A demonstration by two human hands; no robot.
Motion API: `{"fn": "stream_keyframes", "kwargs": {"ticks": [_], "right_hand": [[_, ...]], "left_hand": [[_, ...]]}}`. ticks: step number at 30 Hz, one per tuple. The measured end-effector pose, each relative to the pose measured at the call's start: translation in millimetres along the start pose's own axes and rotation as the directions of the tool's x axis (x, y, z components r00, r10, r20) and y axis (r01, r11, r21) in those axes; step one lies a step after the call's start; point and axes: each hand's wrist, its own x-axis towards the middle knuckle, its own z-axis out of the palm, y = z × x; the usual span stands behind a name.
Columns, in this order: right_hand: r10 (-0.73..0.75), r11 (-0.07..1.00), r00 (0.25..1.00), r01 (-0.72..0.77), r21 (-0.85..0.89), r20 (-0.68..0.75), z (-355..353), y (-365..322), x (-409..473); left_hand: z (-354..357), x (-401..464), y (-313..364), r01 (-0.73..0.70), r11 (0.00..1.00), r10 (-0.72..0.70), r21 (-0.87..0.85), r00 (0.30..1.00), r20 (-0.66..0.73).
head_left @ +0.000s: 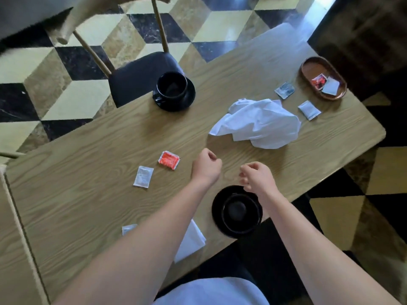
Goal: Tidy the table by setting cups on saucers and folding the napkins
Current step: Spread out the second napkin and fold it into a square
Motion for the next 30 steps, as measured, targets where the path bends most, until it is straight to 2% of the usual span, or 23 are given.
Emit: {"fn": "stream_keyframes", "kwargs": {"ticks": [2, 5, 7, 11, 13, 15, 17, 18, 19, 20, 21, 22, 23, 25, 27, 30], "right_hand": [[0.043, 0.997, 0.999, -0.044, 0.067, 0.007, -20.5, -5.1, 32.3], [0.075, 0.989, 0.996, -0.081, 0.127, 0.056, -29.6, -12.8, 69.9], [0.077, 0.975, 0.991, -0.098, 0.199, 0.113, -24.0, -19.1, 83.5], [0.141, 0.893, 0.955, -0.237, 0.384, 0.262, -4.3, -41.0, 95.6], [0.133, 0.88, 0.947, -0.248, 0.405, 0.292, 3.0, -51.6, 95.0], [0.094, 0.926, 0.975, -0.16, 0.343, 0.201, 5.9, -62.6, 92.8], [-0.037, 0.978, 0.998, 0.046, 0.203, -0.046, -0.4, -76.6, 87.6], [-0.173, 0.978, 0.97, 0.189, 0.085, -0.171, -7.7, -84.8, 84.3], [-0.357, 0.934, 0.908, 0.349, -0.076, -0.22, -17.2, -94.2, 80.5], [-0.543, 0.829, 0.825, 0.496, -0.26, -0.159, -27.7, -104.6, 76.7], [-0.662, 0.675, 0.749, 0.605, -0.421, 0.014, -37.5, -117.3, 72.1], [-0.685, 0.519, 0.69, 0.687, -0.508, 0.233, -46.1, -130.2, 67.5], [-0.626, 0.404, 0.653, 0.739, -0.54, 0.426, -51.7, -144.8, 61.0], [-0.459, 0.251, 0.595, 0.799, -0.547, 0.659, -52.7, -173.1, 44.0], [-0.353, 0.147, 0.588, 0.803, -0.578, 0.728, -43.6, -198.7, 25.5], [-0.424, 0.154, 0.594, 0.791, -0.592, 0.684, -28.2, -228.1, -6.2]], "left_hand": [[10.1, 30.9, 20.0, 0.012, 0.996, -0.008, 0.084, 0.999, -0.048], [18.8, 73.5, 47.1, -0.04, 0.944, 0.1, 0.327, 0.981, -0.167], [23.2, 94.1, 62.3, -0.058, 0.924, 0.11, 0.378, 0.987, -0.12], [35.1, 118.8, 80.7, 0.005, 0.926, -0.012, 0.377, 1.0, 0.017], [37.9, 114.8, 84.3, -0.039, 0.929, 0.029, 0.369, 0.999, 0.033], [37.7, 102.6, 86.3, -0.182, 0.916, 0.188, 0.358, 0.982, 0.018], [32.9, 82.7, 85.2, -0.364, 0.887, 0.377, 0.286, 0.926, 0.01], [28.2, 71.1, 84.6, -0.448, 0.86, 0.458, 0.246, 0.889, 0.017], [22.1, 61.2, 83.5, -0.521, 0.824, 0.528, 0.22, 0.848, 0.031], [14.0, 53.2, 83.1, -0.58, 0.789, 0.584, 0.204, 0.81, 0.044], [3.6, 47.1, 84.1, -0.627, 0.756, 0.628, 0.188, 0.776, 0.061], [-8.6, 42.2, 86.9, -0.667, 0.724, 0.666, 0.175, 0.742, 0.078], [-22.5, 37.8, 91.5, -0.703, 0.69, 0.699, 0.172, 0.709, 0.091], [-52.1, 27.8, 103.7, -0.744, 0.647, 0.738, 0.167, 0.666, 0.106], [-83.6, 14.7, 116.9, -0.756, 0.637, 0.751, 0.15, 0.653, 0.098], [-133.0, -8.8, 129.0, -0.756, 0.626, 0.764, 0.191, 0.644, 0.046]]}}
